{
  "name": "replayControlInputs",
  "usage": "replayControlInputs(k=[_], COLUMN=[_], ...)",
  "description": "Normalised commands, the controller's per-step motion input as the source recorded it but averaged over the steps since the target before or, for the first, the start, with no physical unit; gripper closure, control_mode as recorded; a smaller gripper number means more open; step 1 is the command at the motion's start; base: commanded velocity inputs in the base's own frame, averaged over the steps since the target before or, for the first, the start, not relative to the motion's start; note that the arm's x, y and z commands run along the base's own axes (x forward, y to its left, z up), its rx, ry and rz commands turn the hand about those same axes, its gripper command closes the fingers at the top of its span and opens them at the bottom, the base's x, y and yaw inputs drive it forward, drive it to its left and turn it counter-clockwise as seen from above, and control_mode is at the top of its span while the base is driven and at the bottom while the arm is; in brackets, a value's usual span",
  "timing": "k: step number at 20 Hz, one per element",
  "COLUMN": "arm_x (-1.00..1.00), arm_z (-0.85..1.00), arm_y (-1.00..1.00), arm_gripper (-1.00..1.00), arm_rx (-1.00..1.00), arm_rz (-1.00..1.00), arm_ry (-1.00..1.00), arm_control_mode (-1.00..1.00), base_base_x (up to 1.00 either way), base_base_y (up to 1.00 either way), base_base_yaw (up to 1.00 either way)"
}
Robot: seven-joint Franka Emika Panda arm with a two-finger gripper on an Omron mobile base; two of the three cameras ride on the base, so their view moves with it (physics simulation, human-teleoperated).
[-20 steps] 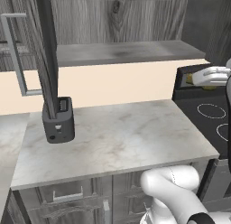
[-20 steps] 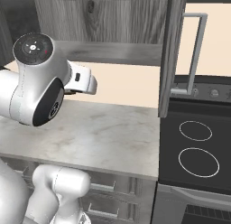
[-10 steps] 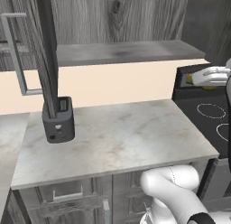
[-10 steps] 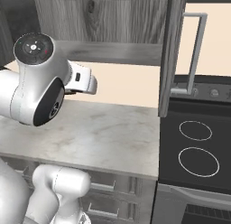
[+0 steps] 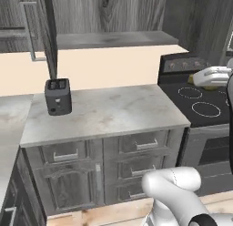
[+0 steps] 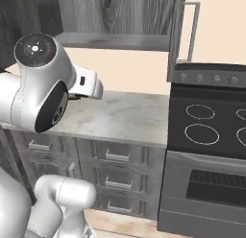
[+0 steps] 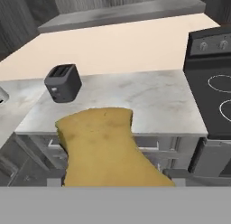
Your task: Open the cabinet. Pick the sponge and place it next to the sink. Then close the cabinet.
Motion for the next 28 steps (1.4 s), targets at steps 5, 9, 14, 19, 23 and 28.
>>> replayControlInputs(k=[5,9,14,19,23,28], arm_x=[0.0,0.0,0.0,0.0,0.0,0.0], arm_z=[0.0,0.0,0.0,0.0,0.0,0.0], arm_y=[0.0,0.0,0.0,0.0,0.0,0.0], arm_gripper=[1.0,1.0,1.0,1.0,1.0,1.0], arm_rx=[0.0,0.0,0.0,0.0,0.0,0.0], arm_rz=[0.0,0.0,0.0,0.0,0.0,0.0], arm_ry=[0.0,0.0,0.0,0.0,0.0,0.0], arm_control_mode=[1.0,1.0,1.0,1.0,1.0,1.0], base_base_x=[-0.98,-0.91,-0.3,-0.04,0.0,0.24], base_base_y=[-0.4,-0.02,-0.07,0.0,0.0,0.0], base_base_yaw=[-0.02,0.16,0.68,0.81,0.78,0.68])
